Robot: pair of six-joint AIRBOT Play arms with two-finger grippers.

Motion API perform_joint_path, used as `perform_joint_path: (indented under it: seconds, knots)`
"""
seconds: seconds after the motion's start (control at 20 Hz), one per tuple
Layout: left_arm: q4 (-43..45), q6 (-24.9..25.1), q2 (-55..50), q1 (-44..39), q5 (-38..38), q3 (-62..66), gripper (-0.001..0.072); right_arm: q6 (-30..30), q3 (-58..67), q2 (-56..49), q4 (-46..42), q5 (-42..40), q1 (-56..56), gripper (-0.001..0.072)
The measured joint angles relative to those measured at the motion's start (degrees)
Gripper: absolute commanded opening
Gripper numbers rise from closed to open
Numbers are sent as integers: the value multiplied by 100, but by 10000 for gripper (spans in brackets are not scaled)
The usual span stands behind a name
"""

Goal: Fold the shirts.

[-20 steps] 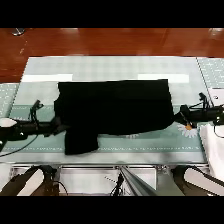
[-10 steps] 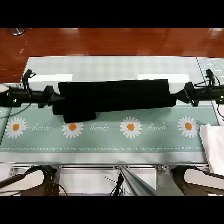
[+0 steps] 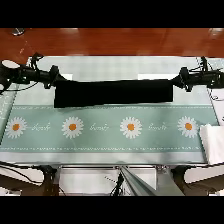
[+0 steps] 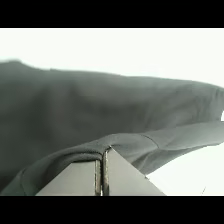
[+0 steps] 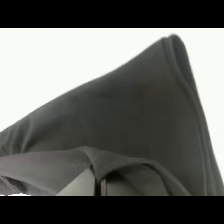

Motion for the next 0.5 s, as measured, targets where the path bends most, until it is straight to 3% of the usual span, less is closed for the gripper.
perform_joint_path:
  seconds: [0.15,0.2,0.25,0.3,0.5]
  knots:
    - [4,-98,-514,-72,-195,417,54,35,304,-354,61,-22,33,28]
    - [11,-114,-667,-103,-258,492,260,20,356,-446,83,-52,57,182]
    - [4,-120,-774,-127,-334,544,700,7,391,-518,96,-83,81,536]
    - [9,-136,-870,-138,-372,590,701,-11,417,-570,96,-144,101,620]
    - [693,-247,-846,162,-1088,918,701,107,640,-597,-334,66,-114,618]
